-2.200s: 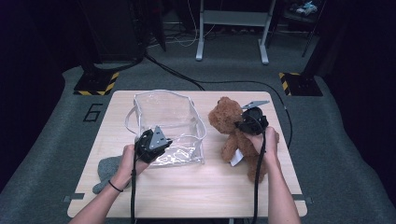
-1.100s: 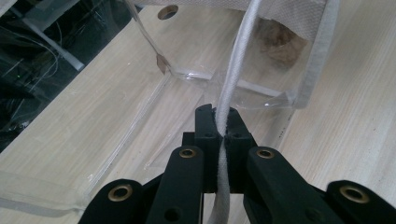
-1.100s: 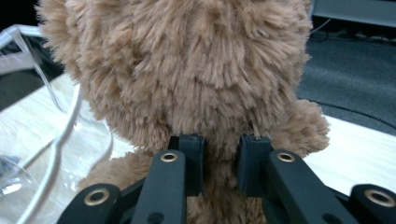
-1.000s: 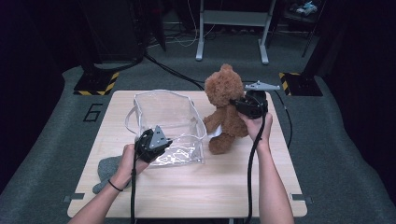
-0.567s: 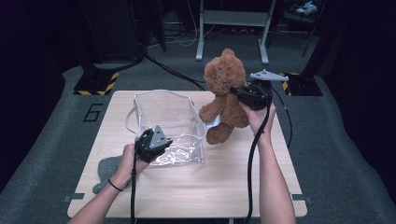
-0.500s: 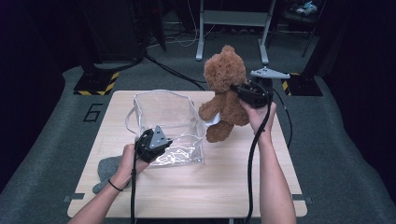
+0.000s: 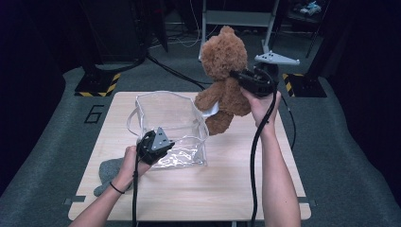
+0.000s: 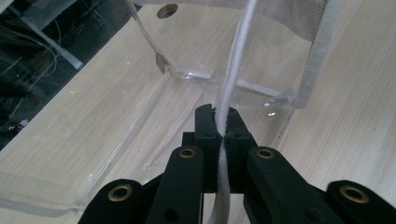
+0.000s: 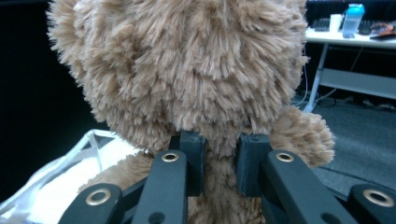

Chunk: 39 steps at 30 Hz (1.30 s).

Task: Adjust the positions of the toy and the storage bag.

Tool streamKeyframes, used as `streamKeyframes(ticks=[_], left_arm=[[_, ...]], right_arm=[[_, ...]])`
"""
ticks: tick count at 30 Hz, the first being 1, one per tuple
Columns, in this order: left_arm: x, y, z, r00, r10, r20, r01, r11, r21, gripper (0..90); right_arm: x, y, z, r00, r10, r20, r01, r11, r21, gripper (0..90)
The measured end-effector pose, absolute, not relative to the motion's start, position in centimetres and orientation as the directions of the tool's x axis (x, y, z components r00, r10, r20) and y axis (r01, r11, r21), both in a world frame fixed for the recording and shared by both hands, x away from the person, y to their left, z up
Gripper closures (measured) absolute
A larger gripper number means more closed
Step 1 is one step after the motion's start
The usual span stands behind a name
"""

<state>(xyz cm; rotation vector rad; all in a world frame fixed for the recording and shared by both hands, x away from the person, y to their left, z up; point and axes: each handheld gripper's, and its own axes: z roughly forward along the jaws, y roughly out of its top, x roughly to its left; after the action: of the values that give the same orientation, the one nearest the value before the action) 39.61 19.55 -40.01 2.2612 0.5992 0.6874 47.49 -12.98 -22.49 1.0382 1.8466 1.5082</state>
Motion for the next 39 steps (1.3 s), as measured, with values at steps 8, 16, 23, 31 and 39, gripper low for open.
streamKeyframes(ticks=[8,16,23,31,39], left_arm=[[39.6,19.5,-40.0,0.754,0.584,0.301,0.221,-0.656,0.721,87.5],[39.7,19.5,-40.0,0.755,0.581,0.304,0.219,-0.660,0.719,87.5],[39.6,19.5,-40.0,0.754,0.584,0.299,0.222,-0.656,0.721,87.5],[39.6,19.5,-40.0,0.753,0.587,0.297,0.223,-0.653,0.724,87.5],[39.6,19.6,-39.9,0.753,0.579,0.313,0.210,-0.662,0.719,87.5]], right_arm=[[46.8,-11.7,-20.1,-0.591,0.805,0.054,0.182,0.068,0.981,76.4],[46.5,-10.2,-18.4,-0.644,0.760,0.085,0.157,0.023,0.987,76.3],[46.3,-8.0,-18.0,-0.692,0.715,0.100,0.152,0.010,0.988,76.3],[46.5,-4.9,-18.3,-0.736,0.663,0.136,0.166,-0.018,0.986,76.2],[46.7,-2.2,-19.3,-0.753,0.636,0.169,0.180,-0.048,0.982,76.2]])
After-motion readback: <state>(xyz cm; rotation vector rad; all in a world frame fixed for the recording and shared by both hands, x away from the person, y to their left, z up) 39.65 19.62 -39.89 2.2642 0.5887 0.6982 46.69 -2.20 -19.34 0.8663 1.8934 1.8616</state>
